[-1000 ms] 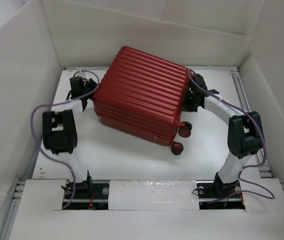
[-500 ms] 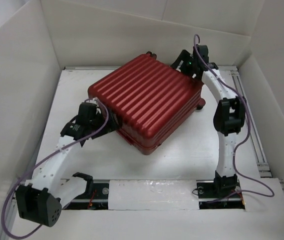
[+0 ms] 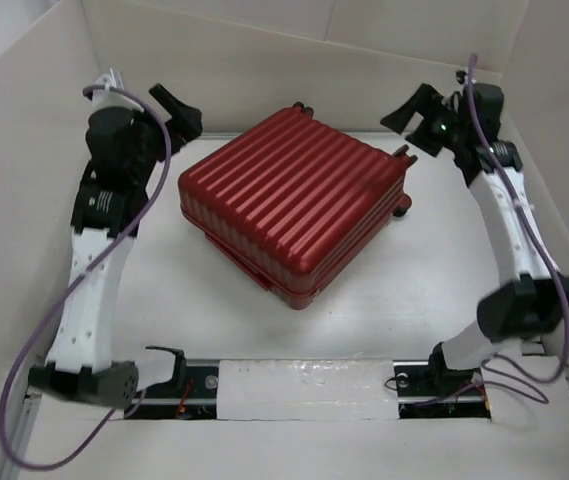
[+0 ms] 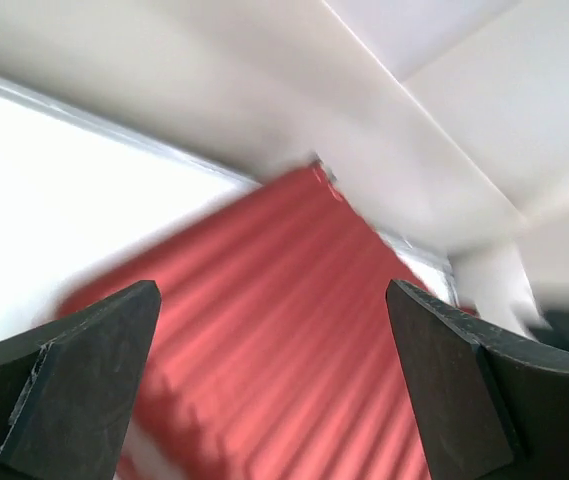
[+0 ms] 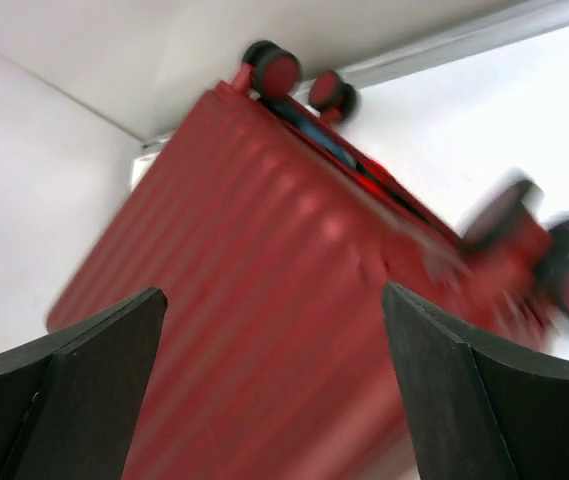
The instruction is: Pack the luggage
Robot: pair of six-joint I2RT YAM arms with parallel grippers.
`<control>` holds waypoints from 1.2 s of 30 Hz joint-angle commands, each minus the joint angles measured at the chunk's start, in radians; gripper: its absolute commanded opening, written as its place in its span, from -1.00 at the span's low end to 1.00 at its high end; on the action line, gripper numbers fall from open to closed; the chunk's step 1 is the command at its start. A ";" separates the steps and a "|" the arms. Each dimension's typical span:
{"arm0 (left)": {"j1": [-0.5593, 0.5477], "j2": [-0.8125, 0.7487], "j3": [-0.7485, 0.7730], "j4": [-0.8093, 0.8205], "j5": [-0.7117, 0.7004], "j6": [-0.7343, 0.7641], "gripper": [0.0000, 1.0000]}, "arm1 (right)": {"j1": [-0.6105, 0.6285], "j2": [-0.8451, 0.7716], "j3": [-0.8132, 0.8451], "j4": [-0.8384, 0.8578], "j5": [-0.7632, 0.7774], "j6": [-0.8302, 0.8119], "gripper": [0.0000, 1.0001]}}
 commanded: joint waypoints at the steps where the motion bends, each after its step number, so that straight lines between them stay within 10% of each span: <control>1: 0.154 0.224 0.066 0.021 0.081 0.021 0.93 | 0.000 -0.216 -0.239 0.007 0.075 -0.042 0.89; 4: 0.245 0.396 0.118 0.069 0.185 -0.004 0.90 | 0.000 -0.426 -0.418 0.042 0.137 0.000 0.65; 9: 0.311 0.592 0.145 0.211 0.370 -0.126 0.82 | -0.037 -0.599 -0.705 0.028 0.163 0.093 -0.54; 12: 0.311 0.749 0.236 0.212 0.484 -0.151 0.79 | -0.047 -0.587 -0.809 0.014 0.163 0.102 -0.74; 18: 0.288 0.749 0.064 0.354 0.553 -0.214 0.72 | -0.012 -0.319 -0.793 0.217 0.004 0.041 -0.79; 29: 0.270 0.417 -0.417 0.451 0.645 -0.205 0.70 | 0.054 0.167 -0.200 0.218 -0.126 0.010 -0.79; 36: 0.324 0.175 -0.265 0.242 0.357 -0.099 0.75 | 0.023 0.073 -0.371 0.163 -0.149 -0.015 0.05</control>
